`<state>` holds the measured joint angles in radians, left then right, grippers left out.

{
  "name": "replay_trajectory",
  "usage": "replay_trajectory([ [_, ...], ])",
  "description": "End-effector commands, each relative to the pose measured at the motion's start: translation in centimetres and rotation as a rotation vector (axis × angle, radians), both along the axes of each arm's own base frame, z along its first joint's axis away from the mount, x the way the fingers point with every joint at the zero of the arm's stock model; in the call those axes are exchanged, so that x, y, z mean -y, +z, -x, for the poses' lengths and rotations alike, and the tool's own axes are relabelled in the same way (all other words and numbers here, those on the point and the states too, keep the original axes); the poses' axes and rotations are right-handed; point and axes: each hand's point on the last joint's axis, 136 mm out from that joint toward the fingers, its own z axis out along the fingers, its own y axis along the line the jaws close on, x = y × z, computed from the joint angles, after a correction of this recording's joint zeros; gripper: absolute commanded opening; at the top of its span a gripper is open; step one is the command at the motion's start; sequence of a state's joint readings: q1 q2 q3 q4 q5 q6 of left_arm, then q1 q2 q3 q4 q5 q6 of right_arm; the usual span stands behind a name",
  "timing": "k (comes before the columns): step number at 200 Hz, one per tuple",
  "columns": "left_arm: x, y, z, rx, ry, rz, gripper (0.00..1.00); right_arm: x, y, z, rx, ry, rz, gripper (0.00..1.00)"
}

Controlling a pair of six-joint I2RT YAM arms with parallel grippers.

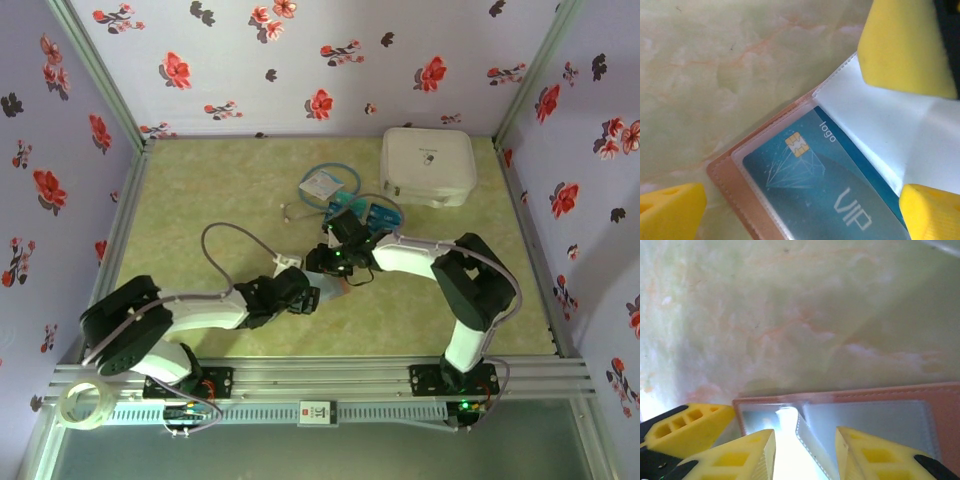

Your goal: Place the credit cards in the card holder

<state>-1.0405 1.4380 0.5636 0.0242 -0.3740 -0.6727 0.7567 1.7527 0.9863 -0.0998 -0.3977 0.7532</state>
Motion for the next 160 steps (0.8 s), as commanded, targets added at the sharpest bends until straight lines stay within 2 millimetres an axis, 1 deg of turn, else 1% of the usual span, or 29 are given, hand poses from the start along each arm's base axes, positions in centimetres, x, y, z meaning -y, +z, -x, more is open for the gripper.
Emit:
replay_trajectory([
  [1, -1.0, 3.4, -0.3, 0.078, 0.011, 0.055, 1.0, -1.3, 3.0, 1.2, 0.021, 0.031, -0.045, 0.37],
  [10, -1.7, 5.1, -0.5, 0.123, 0.036, 0.084, 1.0, -1.6, 3.4, 1.6, 0.029, 0.036, -0.046, 0.38],
  [25, -3.5, 7.4, -0.7, 0.185, 0.09, 0.123, 1.0, -2.4, 3.7, 2.3, 0.032, 0.041, -0.058, 0.38],
  [40, -5.5, 9.0, -0.9, 0.22, 0.149, 0.162, 1.0, -3.4, 3.4, 3.0, 0.025, 0.042, -0.072, 0.38],
  [59, -7.7, 9.9, -0.9, 0.237, 0.209, 0.194, 1.0, -4.7, 2.2, 3.4, 0.016, 0.032, -0.083, 0.39],
  [81, -9.1, 9.8, -0.8, 0.228, 0.251, 0.202, 1.0, -6.1, 0.0, 3.5, -0.004, 0.019, -0.092, 0.39],
  [103, -9.4, 9.2, -0.7, 0.212, 0.266, 0.2, 1.0, -6.8, -2.3, 3.3, -0.026, 0.004, -0.083, 0.38],
  [115, -9.4, 8.8, -0.6, 0.202, 0.27, 0.2, 1.0, -7.1, -2.8, 3.2, -0.034, 0.002, -0.095, 0.37],
  [131, -9.4, 8.6, -0.6, 0.198, 0.274, 0.2, 1.0, -7.4, -2.9, 3.1, -0.037, 0.006, -0.102, 0.37],
  [148, -9.4, 8.4, -0.7, 0.196, 0.275, 0.195, 1.0, -7.6, -1.8, 3.1, -0.02, 0.023, -0.114, 0.37],
  [160, -9.3, 8.2, -0.7, 0.192, 0.272, 0.195, 1.0, -7.2, -0.7, 2.8, 0.005, 0.027, -0.109, 0.37],
])
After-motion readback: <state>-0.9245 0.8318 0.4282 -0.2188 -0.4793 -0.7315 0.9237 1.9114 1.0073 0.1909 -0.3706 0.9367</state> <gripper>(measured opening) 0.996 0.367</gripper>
